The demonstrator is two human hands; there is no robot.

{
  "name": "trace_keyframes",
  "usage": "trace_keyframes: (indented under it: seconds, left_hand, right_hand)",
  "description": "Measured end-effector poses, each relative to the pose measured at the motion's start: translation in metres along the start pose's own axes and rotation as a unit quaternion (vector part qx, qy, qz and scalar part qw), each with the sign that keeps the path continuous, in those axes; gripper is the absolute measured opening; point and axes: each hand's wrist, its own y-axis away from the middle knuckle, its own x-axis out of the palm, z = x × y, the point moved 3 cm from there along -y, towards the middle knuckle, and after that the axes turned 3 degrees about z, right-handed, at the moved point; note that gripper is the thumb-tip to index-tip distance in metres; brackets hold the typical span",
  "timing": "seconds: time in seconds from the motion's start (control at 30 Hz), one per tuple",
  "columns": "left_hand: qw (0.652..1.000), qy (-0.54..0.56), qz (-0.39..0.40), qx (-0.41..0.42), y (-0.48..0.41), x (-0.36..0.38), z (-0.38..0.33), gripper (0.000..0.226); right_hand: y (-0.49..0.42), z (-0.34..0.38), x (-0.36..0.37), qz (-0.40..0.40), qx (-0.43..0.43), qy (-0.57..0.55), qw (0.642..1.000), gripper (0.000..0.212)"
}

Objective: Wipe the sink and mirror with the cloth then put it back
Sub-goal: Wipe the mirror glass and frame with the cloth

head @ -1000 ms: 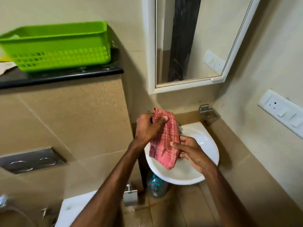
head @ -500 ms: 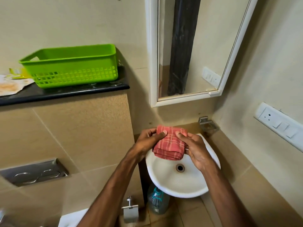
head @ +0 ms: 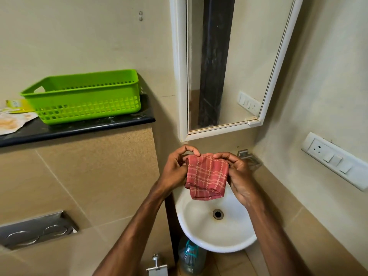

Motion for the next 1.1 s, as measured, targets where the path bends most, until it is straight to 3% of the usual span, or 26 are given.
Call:
trace_keyframes:
  seconds: [0.17, 0.27, 0.37, 0.47, 0.63, 0.7, 0.8, 0.93, 1.1]
  left_hand:
    - [1.000, 0.009, -0.017, -0.003, -0.008, -0.007, -0.015, 0.018]
    - [1.000, -0.019, 0.004, 0.009, -0.021, -0.007, -0.029, 0.022]
    - [0.995, -0.083, 0.022, 0.057, -0.043, -0.007, -0.049, 0.022]
    - [0.984, -0.145, 0.015, 0.103, -0.067, -0.011, -0.080, 0.022]
    - [0.957, -0.253, 0.033, 0.137, -0.107, -0.017, -0.139, 0.034]
    - [0.944, -0.280, -0.011, 0.173, -0.121, -0.021, -0.161, 0.032]
    - [0.904, -0.309, -0.162, 0.245, -0.139, -0.028, -0.190, 0.028]
    - [0.836, -0.335, -0.291, 0.322, -0.162, -0.030, -0.222, 0.036]
    - [0.790, -0.366, -0.372, 0.322, -0.198, -0.040, -0.239, 0.060]
  right_hand:
    - [-0.006, -0.006, -0.009, 0.012, 0.072, -0.149, 0.986, 0.038]
    - [-0.008, 0.003, 0.001, 0.053, 0.076, -0.094, 0.991, 0.052]
    - [-0.017, 0.028, 0.012, 0.041, 0.049, -0.011, 0.998, 0.045]
    - [-0.032, 0.064, 0.008, 0.019, 0.013, -0.015, 1.000, 0.040]
    - [-0.058, 0.130, 0.002, 0.008, -0.039, -0.050, 0.998, 0.053]
    - [-0.072, 0.154, 0.000, -0.004, -0.068, -0.086, 0.994, 0.052]
    - [-0.091, 0.196, 0.002, -0.036, -0.137, -0.123, 0.982, 0.040]
    - [-0.110, 0.252, 0.012, -0.155, -0.303, -0.078, 0.937, 0.044]
    - [-0.122, 0.312, 0.036, -0.285, -0.550, 0.067, 0.782, 0.041]
